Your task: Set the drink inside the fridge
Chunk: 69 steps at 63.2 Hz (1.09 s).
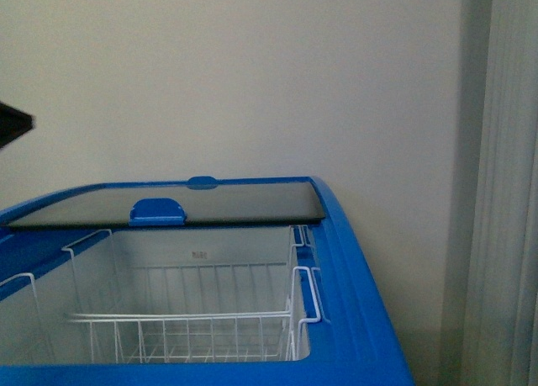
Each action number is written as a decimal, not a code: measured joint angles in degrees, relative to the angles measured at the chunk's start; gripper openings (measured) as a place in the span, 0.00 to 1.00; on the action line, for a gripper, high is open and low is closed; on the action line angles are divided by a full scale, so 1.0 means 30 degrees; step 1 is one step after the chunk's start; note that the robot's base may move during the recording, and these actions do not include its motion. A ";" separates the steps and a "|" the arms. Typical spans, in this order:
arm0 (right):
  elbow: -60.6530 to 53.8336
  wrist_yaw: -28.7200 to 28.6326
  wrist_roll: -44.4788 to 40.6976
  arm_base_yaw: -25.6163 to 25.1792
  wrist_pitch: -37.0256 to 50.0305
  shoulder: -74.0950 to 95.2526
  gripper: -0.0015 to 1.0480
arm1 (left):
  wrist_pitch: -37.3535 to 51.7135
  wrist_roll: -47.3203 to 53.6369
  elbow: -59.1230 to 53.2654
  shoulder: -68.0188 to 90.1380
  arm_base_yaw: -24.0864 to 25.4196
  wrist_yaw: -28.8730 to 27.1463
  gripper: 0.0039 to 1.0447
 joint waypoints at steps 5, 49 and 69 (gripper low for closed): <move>0.0000 -0.0015 0.0000 0.0000 0.0000 0.0000 0.38 | -0.2142 -0.1552 -0.2637 -0.3738 0.0889 0.0495 0.92; 1.3136 -0.5901 -1.5657 0.5319 -0.3971 1.4746 0.38 | -0.6120 -0.0809 -1.3187 -1.8455 -0.1005 -0.5085 0.02; 1.7391 -0.1144 -2.0495 0.8488 -0.2004 2.4152 0.38 | -0.8553 -0.0809 -1.4127 -2.1573 -0.1056 -0.5078 0.02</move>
